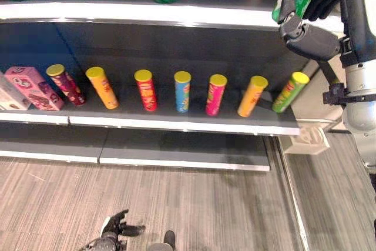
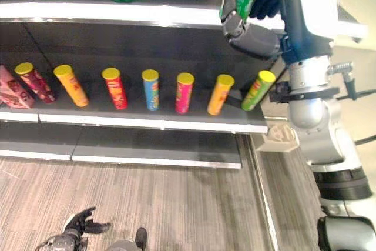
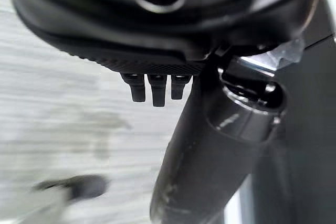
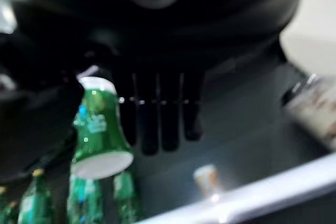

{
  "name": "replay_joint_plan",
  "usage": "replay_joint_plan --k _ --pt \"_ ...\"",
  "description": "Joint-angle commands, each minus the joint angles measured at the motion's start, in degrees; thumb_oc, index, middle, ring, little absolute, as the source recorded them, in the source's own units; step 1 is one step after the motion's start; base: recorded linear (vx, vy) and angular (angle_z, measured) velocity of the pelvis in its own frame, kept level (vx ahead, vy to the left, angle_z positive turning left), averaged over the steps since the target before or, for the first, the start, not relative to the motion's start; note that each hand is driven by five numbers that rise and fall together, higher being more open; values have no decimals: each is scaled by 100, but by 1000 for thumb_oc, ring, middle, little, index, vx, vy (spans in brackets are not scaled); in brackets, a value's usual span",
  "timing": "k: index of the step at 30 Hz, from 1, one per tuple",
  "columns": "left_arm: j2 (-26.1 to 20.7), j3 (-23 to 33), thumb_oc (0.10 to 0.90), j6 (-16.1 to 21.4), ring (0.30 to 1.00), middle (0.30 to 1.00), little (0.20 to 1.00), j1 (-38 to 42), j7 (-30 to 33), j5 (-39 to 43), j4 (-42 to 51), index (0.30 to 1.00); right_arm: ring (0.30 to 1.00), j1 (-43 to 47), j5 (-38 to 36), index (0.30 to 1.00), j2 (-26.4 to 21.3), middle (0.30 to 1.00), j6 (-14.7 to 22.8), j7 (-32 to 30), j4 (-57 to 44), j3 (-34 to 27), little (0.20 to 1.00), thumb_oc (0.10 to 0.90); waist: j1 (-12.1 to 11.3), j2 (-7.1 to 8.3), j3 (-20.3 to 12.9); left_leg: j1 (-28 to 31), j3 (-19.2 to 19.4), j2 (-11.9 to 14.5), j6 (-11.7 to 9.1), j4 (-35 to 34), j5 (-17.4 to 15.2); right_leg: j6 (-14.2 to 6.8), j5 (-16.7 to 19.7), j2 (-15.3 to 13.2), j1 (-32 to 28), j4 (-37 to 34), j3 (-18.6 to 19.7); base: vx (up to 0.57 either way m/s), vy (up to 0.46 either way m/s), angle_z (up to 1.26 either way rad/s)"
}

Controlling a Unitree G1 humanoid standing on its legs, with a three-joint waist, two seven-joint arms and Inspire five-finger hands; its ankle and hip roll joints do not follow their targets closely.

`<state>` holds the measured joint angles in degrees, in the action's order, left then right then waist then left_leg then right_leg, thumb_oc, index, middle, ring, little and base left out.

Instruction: Put the goods on the table back onto the shelves and tidy them up.

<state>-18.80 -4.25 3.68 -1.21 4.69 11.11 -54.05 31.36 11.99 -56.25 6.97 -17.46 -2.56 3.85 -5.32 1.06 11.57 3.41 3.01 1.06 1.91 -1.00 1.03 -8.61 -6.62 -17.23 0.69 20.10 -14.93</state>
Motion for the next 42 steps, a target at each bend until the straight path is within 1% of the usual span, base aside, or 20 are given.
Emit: replay_joint_plan --k 1,2,3,4,5,7,9,13,17,18,21,24,34,41,42 --pt "-255 -205 800 283 900 900 900 -133 99 -29 102 900 300 1066 -536 300 -572 300 28 -316 625 -194 300 400 5 131 -296 -125 -465 -16 -488 -354 -192 -103 448 465 67 -1255 405 -4 -86 33" --pt "-254 -204 800 283 900 900 900 -133 99 -29 102 900 300 1070 -537 300 -573 300 29 -316 628 -190 300 400 7 130 -299 -129 -466 -16 -487 -354 -190 -104 454 466 66 -1263 402 47 -43 51" --pt "-211 -248 800 274 900 900 900 -176 38 152 113 900 300 1439 -649 300 -724 300 -31 -265 866 75 300 400 -28 244 -339 -112 -592 -64 -534 -367 -188 -19 376 586 -47 -1518 443 124 -158 63" --pt "-184 -260 800 304 900 900 900 -208 36 225 81 900 300 1664 -819 300 -772 300 -38 -263 1213 246 300 400 -88 333 -458 -94 -677 -48 -597 -394 -220 -37 449 640 -243 -1769 356 150 -199 69" --pt "-156 -263 800 313 900 900 900 -213 43 253 72 900 300 1840 -837 300 -823 300 -49 -274 1413 408 300 400 -83 355 -523 -116 -716 -34 -606 -400 -199 -52 509 664 -314 -1917 292 133 -188 73" --pt "-129 -267 800 303 900 900 900 -244 19 286 66 900 300 1981 -853 300 -863 300 -69 -260 1605 555 300 400 -85 353 -559 -101 -754 -4 -621 -399 -192 -44 537 708 -413 -2034 241 66 -73 56" --pt "-91 -285 800 287 900 900 900 -308 20 297 47 900 300 2145 -824 300 -890 300 -139 -268 1895 668 300 400 -134 361 -607 -85 -833 28 -655 -400 -177 -46 561 741 -550 -2172 139 44 -64 -1" --pt "-43 -360 800 240 900 900 900 -404 -4 221 -12 900 300 2215 -845 300 -859 300 -196 -395 2235 623 300 400 -241 382 -691 -94 -950 85 -703 -400 -184 -32 520 766 -717 -2265 -94 41 -62 23" --pt "-35 -359 800 244 900 900 900 -417 6 232 -29 900 300 2278 -820 300 -870 300 -201 -404 2359 672 300 400 -270 397 -704 -89 -981 85 -714 -400 -192 -22 513 764 -778 -2307 -195 22 -26 20" --pt "-46 -377 800 255 900 900 900 -420 17 237 -45 900 300 2379 -803 300 -879 300 -218 -394 2544 780 300 400 -303 426 -713 -84 -994 95 -724 -400 -191 -18 510 764 -797 -2319 -250 11 -24 3" --pt "-21 -436 800 267 900 900 900 -393 42 237 -97 900 300 2714 -791 300 -813 300 -243 -413 3049 1124 300 400 -345 447 -720 -110 -1033 101 -736 -400 -186 -9 494 754 -816 -2326 -331 11 -20 9" --pt "-5 -439 800 274 900 900 900 -387 53 249 -114 900 300 2742 -752 300 -787 300 -278 -414 3184 1188 300 400 -358 445 -716 -126 -1065 105 -740 -400 -183 -4 483 749 -821 -2319 -386 12 -12 17" --pt "41 -406 800 277 900 900 900 -430 75 152 -258 900 300 2485 -443 300 -823 300 -372 -472 3300 1089 300 400 -329 440 -693 -169 -1079 92 -733 -400 -197 -13 495 698 -803 -2309 -463 16 0 6" --pt "99 -379 800 259 900 900 900 -394 75 74 -350 900 300 1820 -330 300 -885 300 -385 -514 3041 629 300 400 -247 467 -669 -180 -1020 90 -713 -400 -238 -27 499 687 -750 -2287 -427 5 0 0" --pt "132 -373 800 250 900 900 900 -403 72 32 -420 900 300 1671 -283 300 -920 300 -382 -510 2979 546 300 400 -202 472 -665 -166 -1004 89 -704 -400 -256 -29 501 679 -745 -2277 -404 0 0 0"
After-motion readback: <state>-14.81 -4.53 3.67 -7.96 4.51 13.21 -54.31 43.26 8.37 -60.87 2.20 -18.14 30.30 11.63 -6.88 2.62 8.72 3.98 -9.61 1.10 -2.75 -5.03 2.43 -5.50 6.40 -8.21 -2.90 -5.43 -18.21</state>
